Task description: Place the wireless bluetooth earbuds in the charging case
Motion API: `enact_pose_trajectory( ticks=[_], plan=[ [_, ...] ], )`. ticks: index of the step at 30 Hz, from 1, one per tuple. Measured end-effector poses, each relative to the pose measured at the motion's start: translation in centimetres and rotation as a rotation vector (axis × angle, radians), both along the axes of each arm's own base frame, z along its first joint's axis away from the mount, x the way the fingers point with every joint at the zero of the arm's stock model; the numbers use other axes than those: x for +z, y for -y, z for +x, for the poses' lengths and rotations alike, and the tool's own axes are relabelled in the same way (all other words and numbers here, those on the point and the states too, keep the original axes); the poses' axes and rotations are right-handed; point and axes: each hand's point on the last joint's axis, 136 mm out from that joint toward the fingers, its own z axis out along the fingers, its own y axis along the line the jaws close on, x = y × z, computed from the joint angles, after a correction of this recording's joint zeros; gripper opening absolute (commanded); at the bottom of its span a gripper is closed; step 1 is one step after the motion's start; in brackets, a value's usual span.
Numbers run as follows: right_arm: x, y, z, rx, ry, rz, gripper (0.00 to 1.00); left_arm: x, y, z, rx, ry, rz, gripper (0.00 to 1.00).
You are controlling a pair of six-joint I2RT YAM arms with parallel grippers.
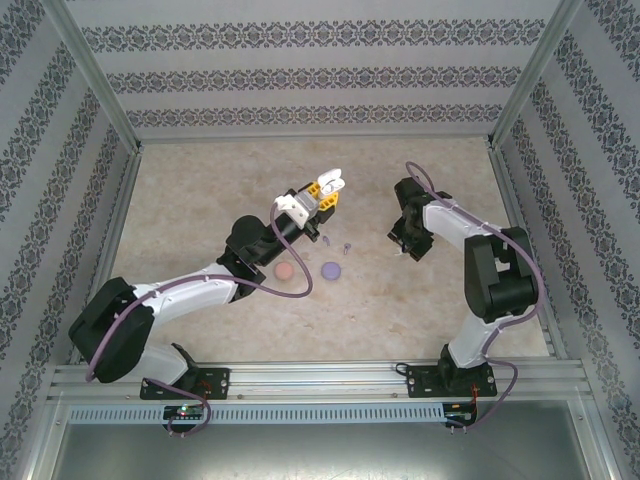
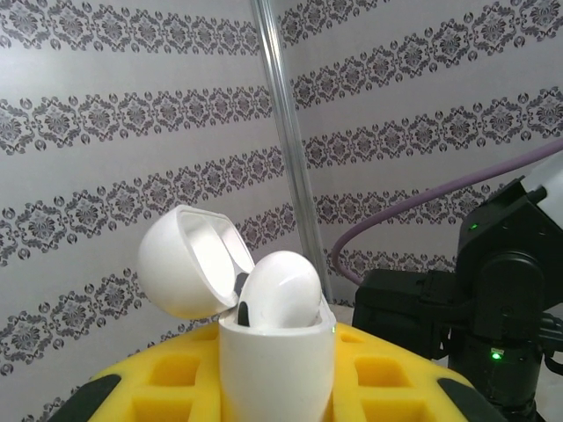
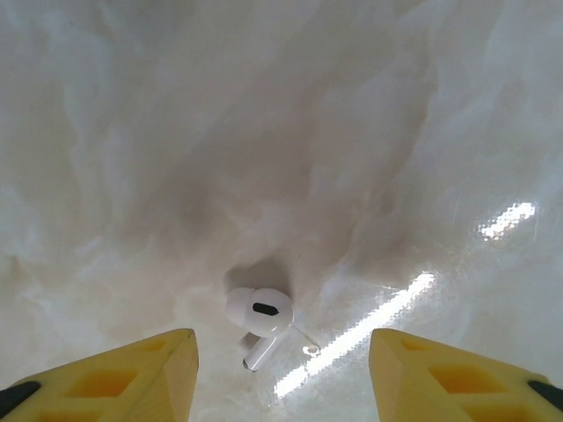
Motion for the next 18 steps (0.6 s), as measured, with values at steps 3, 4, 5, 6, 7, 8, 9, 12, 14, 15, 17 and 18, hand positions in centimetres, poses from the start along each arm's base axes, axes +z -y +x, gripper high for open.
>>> enact_pose_trajectory(
  ticks=[3,4,5,6,7,8,9,12,14,15,17,18],
  plan=[
    [-0.1,-0.2,0.6,-0.010,-0.002,0.001,0.53,-0.2,0.2,0.2,-0.001,0.001,0.000,0.00],
    [-0.2,-0.2,0.8,-0.011,-0.002,0.002,0.52,-0.3,0.3,0.3,-0.001,0.000,0.000,0.00],
    [-0.2,-0.2,0.9,-0.014,-0.003,0.002,0.52,-0.3,0.3,0.3,-0.001,0.002,-0.001,0.00],
    [-0.4,-0.2,1.0,-0.017,-0.005,0.002,0.52,-0.3,0.4,0.4,-0.002,0.002,-0.001,0.00],
    [-0.5,-0.2,1.0,-0.018,-0.008,0.002,0.51,-0.3,0.5,0.4,-0.004,0.002,0.000,0.00],
    [-0.6,-0.2,1.0,-0.021,-0.012,0.001,0.51,-0.4,0.5,0.4,-0.005,0.002,0.000,0.00],
    [-0.7,-0.2,0.9,-0.024,-0.015,0.001,0.51,-0.4,0.5,0.4,-0.005,0.002,0.000,0.00],
    [-0.9,-0.2,0.9,-0.024,-0.027,-0.001,0.50,-0.2,0.5,0.4,-0.006,0.007,-0.004,0.00],
    [-1.0,-0.4,0.9,-0.020,-0.029,-0.002,0.49,0.0,0.5,0.4,-0.007,0.010,-0.006,0.00],
    [-1.1,-0.5,0.9,-0.020,-0.030,-0.003,0.49,0.0,0.5,0.4,-0.007,0.011,-0.006,0.00],
    [-1.3,-0.7,0.8,-0.015,-0.035,-0.004,0.48,0.1,0.5,0.5,-0.005,0.015,-0.010,0.00],
    [-1.4,-0.7,0.8,-0.014,-0.038,-0.004,0.48,0.2,0.4,0.5,-0.003,0.017,-0.012,0.00]
  ],
)
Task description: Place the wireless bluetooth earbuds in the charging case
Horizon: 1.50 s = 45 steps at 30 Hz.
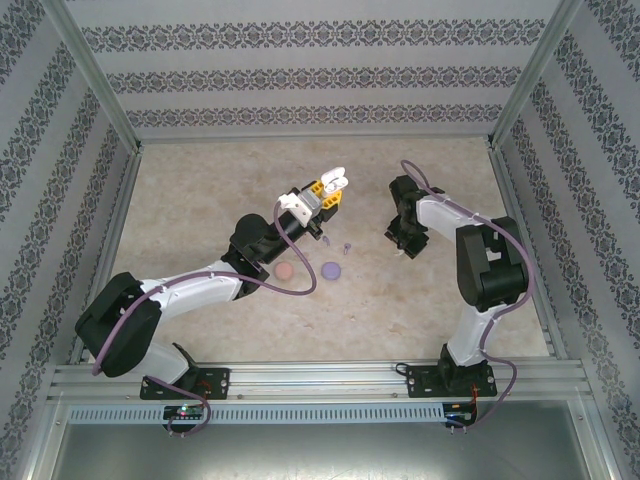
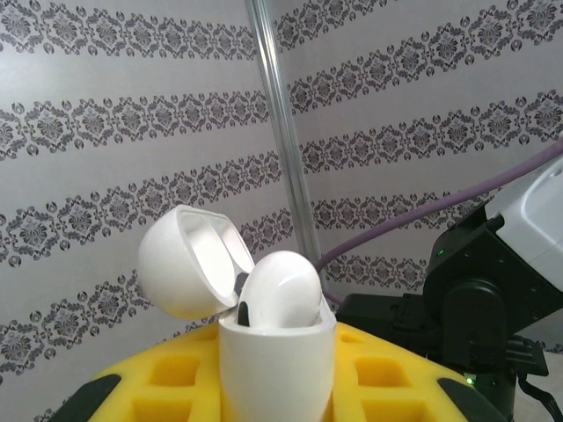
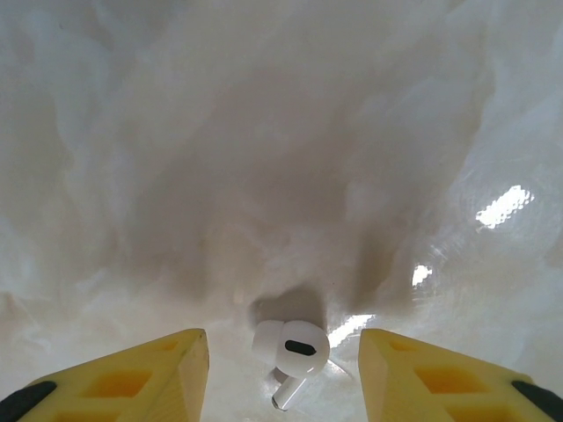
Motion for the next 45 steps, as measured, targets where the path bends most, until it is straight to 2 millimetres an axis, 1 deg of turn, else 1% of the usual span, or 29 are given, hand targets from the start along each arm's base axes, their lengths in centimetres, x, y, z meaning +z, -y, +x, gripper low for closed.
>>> enact_pose_trajectory(
  ticks=[5,13,31,39,41,45],
  plan=[
    [-0.41,-0.21,-0.12,0.007,-0.012,-0.003,0.47,0.18,-0.08,0.01,0.001,0.005,-0.005,0.00],
    [-0.65,0.05,-0.03,0.005,-0.015,-0.019,0.46,0.19,-0.10,0.03,0.002,0.006,-0.005,0.00],
    [-0.96,0.00,0.26,0.005,-0.020,-0.022,0.38,0.37,-0.32,0.24,0.007,0.012,-0.019,0.00],
    [-0.97,0.04,0.27,0.005,-0.020,-0.024,0.33,0.19,-0.25,0.32,0.005,0.004,-0.021,0.00],
    [-0.97,0.05,0.28,0.007,-0.020,-0.025,0.29,0.19,-0.25,0.32,0.004,0.003,-0.022,0.00],
    [-0.97,0.15,0.31,0.014,-0.018,-0.032,0.26,0.19,-0.25,0.32,0.004,0.002,-0.023,0.00]
  ],
)
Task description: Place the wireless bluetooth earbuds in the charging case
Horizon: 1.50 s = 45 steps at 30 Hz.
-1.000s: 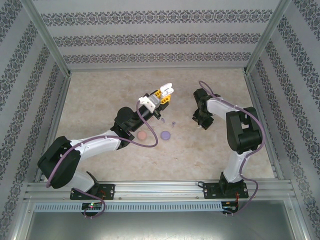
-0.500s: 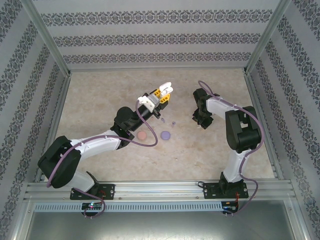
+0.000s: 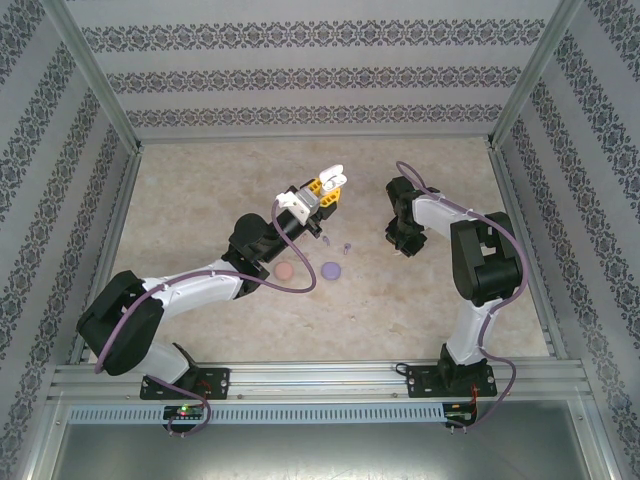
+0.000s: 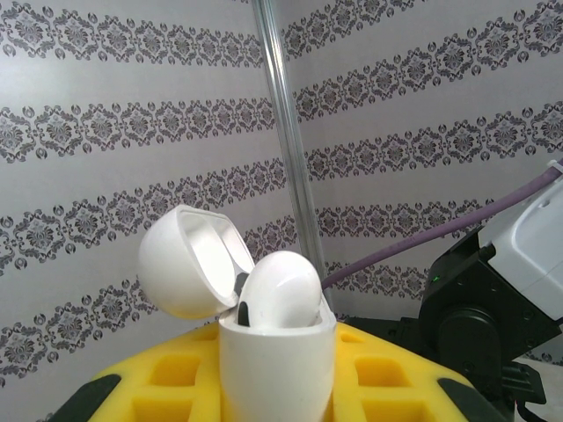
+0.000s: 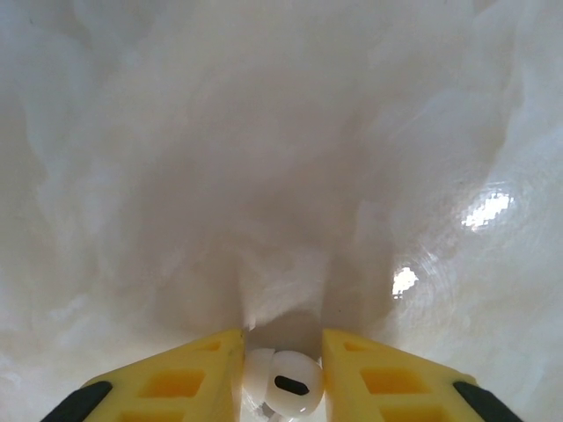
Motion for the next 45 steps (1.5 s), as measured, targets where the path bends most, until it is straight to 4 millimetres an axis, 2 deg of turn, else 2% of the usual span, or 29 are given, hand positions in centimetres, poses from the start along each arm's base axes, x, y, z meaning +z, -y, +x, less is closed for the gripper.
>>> enact_pose_trajectory(
  ticks=[7,10,13,19,24,34,39,45],
  plan=[
    [1.2,0.3,-0.2,0.034,0.044,-0.007,0.25,0.0,0.0,0.0,-0.003,-0.004,-0.003,0.00],
    [2.8,0.2,0.0,0.055,0.098,0.001,0.25,0.0,0.1,-0.1,-0.009,-0.003,-0.001,0.00],
    [5.3,0.0,0.7,0.087,0.180,0.011,0.24,0.0,0.2,-0.2,-0.016,-0.005,0.003,0.00],
    [12.7,-0.9,1.8,0.188,0.413,0.028,0.25,0.2,0.4,-0.6,-0.040,-0.009,0.018,0.00],
    [20.3,-2.3,2.2,0.300,0.646,0.033,0.25,1.3,0.8,-0.9,-0.067,0.007,0.026,0.00],
    [33.0,-6.0,0.3,0.519,1.049,0.027,0.25,0.5,1.7,-1.4,-0.121,-0.003,0.074,0.00],
    [38.0,-8.3,-1.4,0.626,1.230,0.025,0.25,0.8,2.0,-1.5,-0.140,0.004,0.075,0.00],
    [41.6,-10.7,-3.2,0.741,1.382,0.012,0.26,0.6,2.8,-0.9,-0.155,-0.013,0.067,0.00]
  ],
)
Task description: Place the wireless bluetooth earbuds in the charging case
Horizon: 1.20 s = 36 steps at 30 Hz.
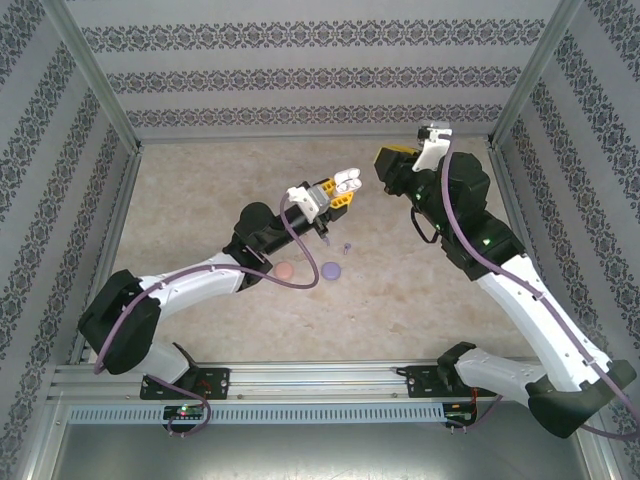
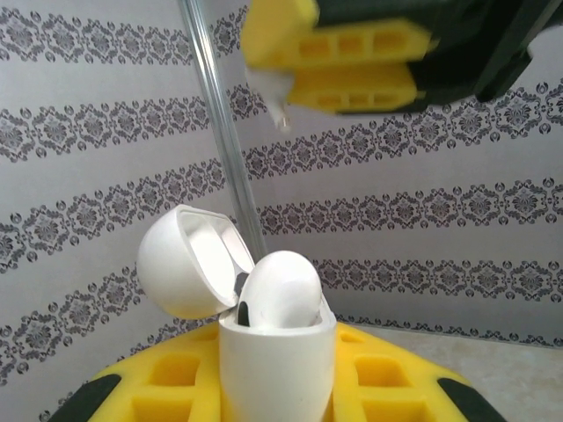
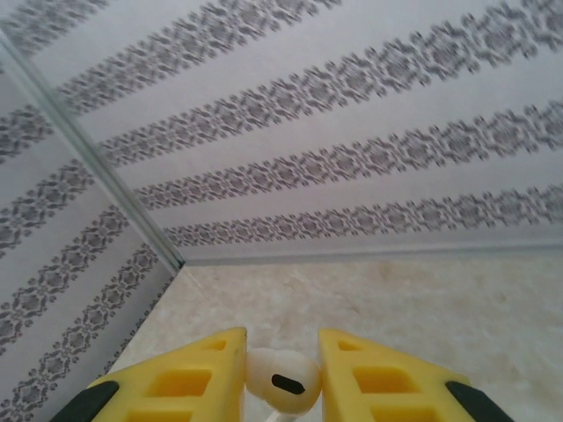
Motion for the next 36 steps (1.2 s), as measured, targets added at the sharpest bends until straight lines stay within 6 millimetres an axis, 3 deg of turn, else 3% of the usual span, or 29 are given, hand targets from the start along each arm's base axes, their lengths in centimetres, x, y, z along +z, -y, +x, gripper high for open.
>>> enact_pose_trajectory(
  ticks=[4,10,18,36],
  plan=[
    [0.8,-1.1,-1.1,0.044,0.072,-0.032,0.26,-0.3,0.5,0.4,-0.008,-0.016,-0.004,0.00],
    [0.3,-1.8,-1.8,0.076,0.119,-0.086,0.26,-0.2,0.6,0.6,-0.012,-0.026,-0.014,0.00],
    [-1.3,-2.1,-1.6,0.081,0.103,-0.117,0.26,0.5,0.6,0.5,-0.015,-0.013,-0.037,0.00],
    [-2.6,-3.0,-0.8,0.098,0.071,-0.116,0.26,0.6,0.6,0.5,-0.022,-0.019,-0.044,0.00]
  ],
)
